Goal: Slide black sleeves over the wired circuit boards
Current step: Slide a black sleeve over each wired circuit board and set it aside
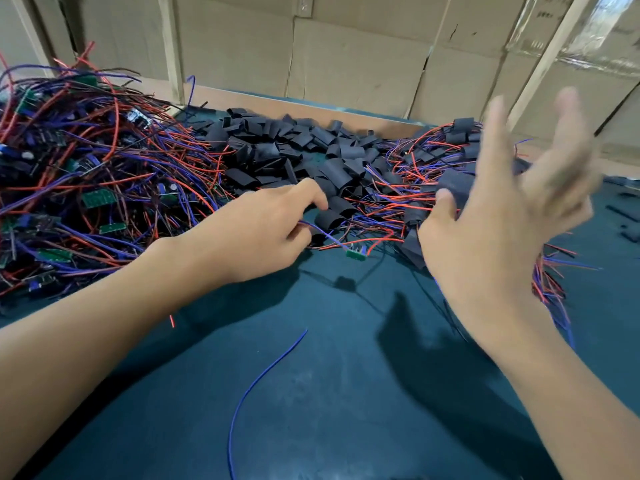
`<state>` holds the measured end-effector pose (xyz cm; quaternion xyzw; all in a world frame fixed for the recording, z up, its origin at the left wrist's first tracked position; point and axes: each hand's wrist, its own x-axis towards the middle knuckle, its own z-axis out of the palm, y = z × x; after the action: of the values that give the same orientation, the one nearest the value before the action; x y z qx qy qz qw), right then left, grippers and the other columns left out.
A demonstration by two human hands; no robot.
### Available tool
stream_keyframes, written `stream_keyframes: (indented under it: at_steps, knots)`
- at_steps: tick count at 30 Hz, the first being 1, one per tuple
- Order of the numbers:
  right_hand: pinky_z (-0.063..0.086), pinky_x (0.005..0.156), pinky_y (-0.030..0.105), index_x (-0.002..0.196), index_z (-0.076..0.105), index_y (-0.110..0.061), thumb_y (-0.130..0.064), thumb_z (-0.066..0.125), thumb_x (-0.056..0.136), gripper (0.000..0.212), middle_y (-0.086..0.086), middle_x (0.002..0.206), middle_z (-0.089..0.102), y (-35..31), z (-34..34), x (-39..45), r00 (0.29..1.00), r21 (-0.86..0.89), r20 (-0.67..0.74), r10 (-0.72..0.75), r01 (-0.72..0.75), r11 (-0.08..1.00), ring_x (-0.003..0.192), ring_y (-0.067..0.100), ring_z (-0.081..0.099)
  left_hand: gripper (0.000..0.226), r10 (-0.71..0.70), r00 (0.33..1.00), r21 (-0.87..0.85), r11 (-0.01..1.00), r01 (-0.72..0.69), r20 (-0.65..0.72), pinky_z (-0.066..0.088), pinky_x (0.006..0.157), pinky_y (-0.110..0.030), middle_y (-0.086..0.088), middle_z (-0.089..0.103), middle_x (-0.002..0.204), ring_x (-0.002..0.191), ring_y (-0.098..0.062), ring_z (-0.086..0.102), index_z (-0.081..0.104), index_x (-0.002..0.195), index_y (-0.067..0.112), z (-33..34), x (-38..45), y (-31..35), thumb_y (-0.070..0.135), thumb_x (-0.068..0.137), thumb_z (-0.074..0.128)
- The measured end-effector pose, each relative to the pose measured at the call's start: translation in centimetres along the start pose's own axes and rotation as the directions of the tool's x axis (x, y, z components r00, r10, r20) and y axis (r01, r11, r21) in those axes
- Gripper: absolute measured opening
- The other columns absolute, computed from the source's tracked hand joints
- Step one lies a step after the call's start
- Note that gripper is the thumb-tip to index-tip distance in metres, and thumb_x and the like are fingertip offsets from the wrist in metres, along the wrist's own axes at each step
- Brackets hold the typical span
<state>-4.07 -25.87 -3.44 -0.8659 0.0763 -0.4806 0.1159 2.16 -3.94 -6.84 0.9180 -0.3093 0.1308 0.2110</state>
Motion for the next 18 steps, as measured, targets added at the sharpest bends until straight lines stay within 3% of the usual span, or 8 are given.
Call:
stream_keyframes:
  at_steps: [1,3,5,6,10,12,15,18]
  knots:
    - [0.025,0.110,0.049,0.145,0.053,-0.025,-0.012,0.066,0.079,0.068,0.008,0.160,0.033,0.4,0.3,0.2,0.999,0.005,0.020,-0.051,0.051,0.999,0.147,0.037,0.026,0.035,0.018,1.000,0.008,1.000,-0.018,-0.002,0.049,0.076,-0.044,0.010,0.051,0.082,0.077,-0.026,0.056,0.039,0.123,0.032,-0.1,-0.1,0.4,0.023,0.091,0.048]
    - [0.034,0.107,0.039,0.128,0.069,-0.020,-0.014,0.065,0.088,0.041,-0.002,0.138,0.060,1.1,1.0,0.4,0.977,0.242,0.092,-0.193,0.166,0.956,0.132,0.025,0.050,0.042,0.065,0.998,-0.005,0.998,-0.065,-0.009,0.049,0.075,-0.046,0.006,0.052,0.080,0.074,-0.029,0.056,0.034,0.128,0.031,-0.2,-0.2,1.1,0.021,0.090,0.049]
    - [0.046,0.099,0.022,0.116,0.075,-0.018,-0.017,0.067,0.093,0.024,-0.010,0.113,0.073,0.9,1.2,0.2,0.935,0.562,0.257,-0.243,0.060,0.825,0.108,0.005,0.066,0.045,0.109,0.993,-0.035,0.993,-0.110,-0.042,0.049,0.072,-0.046,0.003,0.053,0.079,0.071,-0.029,0.056,0.031,0.129,0.027,-0.2,-0.3,1.6,0.020,0.089,0.051]
    - [0.048,0.094,0.015,0.114,0.076,-0.018,-0.021,0.069,0.094,0.022,-0.014,0.106,0.075,0.4,1.4,-0.2,0.895,0.632,0.370,-0.251,-0.044,0.774,0.100,-0.002,0.068,0.046,0.125,0.990,-0.047,0.991,-0.128,-0.068,0.049,0.070,-0.046,0.004,0.053,0.079,0.069,-0.028,0.055,0.030,0.128,0.025,-0.2,-0.4,1.7,0.018,0.089,0.053]
    - [0.049,0.087,0.012,0.118,0.074,-0.025,-0.022,0.067,0.097,0.022,-0.016,0.099,0.076,-0.4,2.9,-2.2,0.683,0.626,0.602,-0.414,-0.082,0.775,0.092,-0.006,0.068,0.055,0.137,0.984,-0.065,0.987,-0.145,-0.115,0.050,0.065,-0.042,0.011,0.049,0.082,0.066,-0.020,0.055,0.028,0.132,0.025,-0.3,-0.4,1.6,0.015,0.087,0.059]
    - [0.047,0.075,0.012,0.119,0.073,-0.024,-0.015,0.060,0.101,0.024,-0.011,0.088,0.077,-0.1,3.5,-2.4,0.614,0.613,0.659,-0.435,-0.104,0.783,0.076,-0.004,0.066,0.061,0.142,0.983,0.013,0.990,-0.142,-0.116,0.050,0.062,-0.039,0.011,0.051,0.084,0.065,-0.018,0.056,0.027,0.135,0.028,-0.2,-0.4,1.4,0.018,0.086,0.061]
    - [0.055,0.075,0.022,0.104,0.074,-0.014,0.000,0.054,0.100,0.024,0.000,0.075,0.074,0.2,3.7,-2.0,0.651,0.610,0.683,-0.331,-0.259,0.749,0.067,0.008,0.071,0.066,0.107,0.986,0.057,0.993,-0.100,-0.131,0.050,0.066,-0.036,0.013,0.054,0.096,0.071,-0.012,0.055,0.024,0.140,0.031,0.1,-0.2,0.6,0.020,0.087,0.062]
    - [0.058,0.059,0.030,0.086,0.073,-0.012,0.007,0.052,0.093,0.029,0.004,0.070,0.070,0.5,3.7,-1.0,0.690,0.625,0.700,-0.186,-0.464,0.628,0.061,0.019,0.071,0.078,0.106,0.992,0.072,0.992,-0.101,-0.061,0.047,0.095,-0.039,0.004,0.050,0.126,0.109,-0.020,0.052,0.021,0.150,0.026,0.4,0.1,-0.9,0.011,0.085,0.061]
